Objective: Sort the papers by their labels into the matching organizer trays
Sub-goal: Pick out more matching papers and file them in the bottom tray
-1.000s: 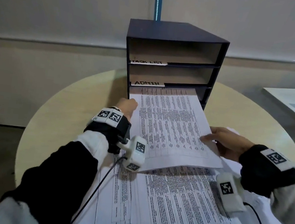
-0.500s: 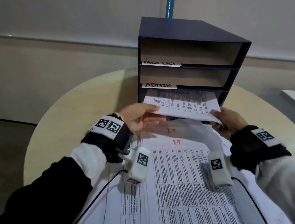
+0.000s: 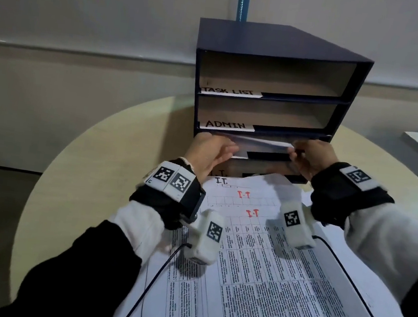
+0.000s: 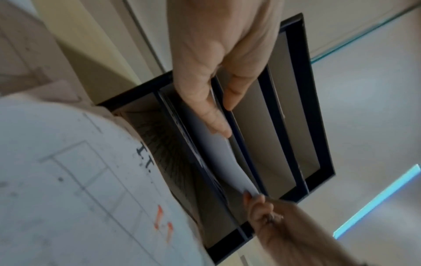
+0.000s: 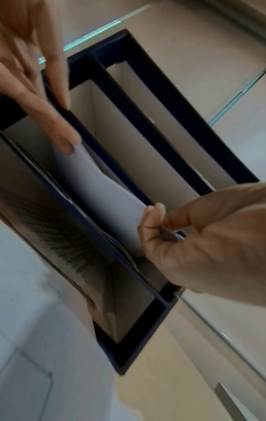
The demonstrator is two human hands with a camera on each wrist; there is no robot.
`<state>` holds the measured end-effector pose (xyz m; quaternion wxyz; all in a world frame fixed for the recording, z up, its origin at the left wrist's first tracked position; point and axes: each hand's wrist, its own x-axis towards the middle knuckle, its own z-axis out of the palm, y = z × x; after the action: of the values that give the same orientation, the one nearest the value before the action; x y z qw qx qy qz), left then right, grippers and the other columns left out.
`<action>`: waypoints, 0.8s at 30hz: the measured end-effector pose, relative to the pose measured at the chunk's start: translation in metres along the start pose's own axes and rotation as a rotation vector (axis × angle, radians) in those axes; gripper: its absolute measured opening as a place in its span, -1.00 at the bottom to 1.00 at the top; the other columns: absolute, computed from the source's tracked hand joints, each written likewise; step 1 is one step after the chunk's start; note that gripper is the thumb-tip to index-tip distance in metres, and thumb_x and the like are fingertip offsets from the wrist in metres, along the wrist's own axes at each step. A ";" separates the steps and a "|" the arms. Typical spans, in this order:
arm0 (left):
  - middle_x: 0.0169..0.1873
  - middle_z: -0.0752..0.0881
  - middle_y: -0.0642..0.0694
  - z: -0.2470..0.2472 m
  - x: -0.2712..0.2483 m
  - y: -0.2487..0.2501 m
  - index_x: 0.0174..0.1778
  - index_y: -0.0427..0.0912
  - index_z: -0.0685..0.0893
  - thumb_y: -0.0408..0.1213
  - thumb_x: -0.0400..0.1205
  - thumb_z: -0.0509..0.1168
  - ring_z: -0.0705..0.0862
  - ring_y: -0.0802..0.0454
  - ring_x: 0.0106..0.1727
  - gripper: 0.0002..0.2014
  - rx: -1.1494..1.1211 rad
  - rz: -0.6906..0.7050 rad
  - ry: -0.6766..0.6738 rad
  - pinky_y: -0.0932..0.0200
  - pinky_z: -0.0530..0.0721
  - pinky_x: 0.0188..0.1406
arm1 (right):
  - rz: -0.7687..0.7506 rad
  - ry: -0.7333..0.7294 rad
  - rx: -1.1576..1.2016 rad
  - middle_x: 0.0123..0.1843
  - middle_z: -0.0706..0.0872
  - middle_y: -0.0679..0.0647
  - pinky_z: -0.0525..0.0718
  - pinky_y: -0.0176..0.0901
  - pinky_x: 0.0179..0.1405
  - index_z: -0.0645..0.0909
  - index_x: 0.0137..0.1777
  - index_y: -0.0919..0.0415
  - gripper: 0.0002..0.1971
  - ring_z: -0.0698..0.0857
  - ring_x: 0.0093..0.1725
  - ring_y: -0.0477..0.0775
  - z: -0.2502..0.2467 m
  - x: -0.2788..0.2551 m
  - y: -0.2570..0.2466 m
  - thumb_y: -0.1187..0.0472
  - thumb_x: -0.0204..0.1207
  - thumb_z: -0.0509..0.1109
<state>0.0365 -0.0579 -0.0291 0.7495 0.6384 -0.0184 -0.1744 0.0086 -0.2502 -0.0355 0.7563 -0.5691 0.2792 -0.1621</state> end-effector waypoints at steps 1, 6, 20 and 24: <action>0.13 0.66 -0.31 -0.001 0.000 -0.001 0.08 -0.38 0.53 -0.45 0.64 0.19 0.72 0.03 -0.05 -0.86 0.187 0.033 -0.002 0.22 0.70 -0.03 | -0.021 0.012 -0.017 -0.40 0.48 0.17 0.46 -0.41 -0.75 0.38 -0.31 0.28 -0.75 0.53 -0.58 -0.02 0.004 0.005 0.000 0.52 0.58 0.14; 0.16 0.49 -0.23 -0.001 -0.002 0.003 0.04 -0.24 0.47 -0.37 0.62 0.15 0.49 -0.15 0.26 -0.90 1.063 0.210 0.011 0.14 0.47 0.04 | -0.025 0.104 -0.107 -0.33 0.51 0.18 0.40 -0.44 -0.79 0.39 -0.26 0.32 -0.77 0.51 -0.78 -0.07 0.015 0.028 0.005 0.50 0.61 0.05; 0.48 0.33 -0.33 0.004 0.010 -0.009 0.50 -0.34 0.23 0.01 0.69 0.08 0.34 -0.27 0.50 -0.42 1.367 0.059 -0.147 -0.03 0.38 0.45 | -0.047 0.133 -0.424 -0.09 0.76 0.33 0.78 -0.09 -0.29 0.64 -0.04 0.48 -0.84 0.70 -0.45 0.10 0.016 0.046 0.018 0.38 0.45 0.45; 0.53 0.28 -0.32 0.004 0.009 -0.007 0.55 -0.32 0.16 0.05 0.68 0.08 0.31 -0.29 0.53 -0.35 1.310 -0.003 -0.140 -0.02 0.37 0.48 | -0.113 0.123 -0.576 -0.05 0.75 0.29 0.80 -0.01 -0.10 0.64 0.01 0.51 -0.72 0.73 -0.24 0.17 0.017 0.038 0.018 0.33 0.38 0.54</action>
<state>0.0426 -0.0653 -0.0365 0.2025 0.9497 -0.1685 -0.1692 0.0476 -0.2528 -0.0579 0.5351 -0.7639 0.3269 -0.1522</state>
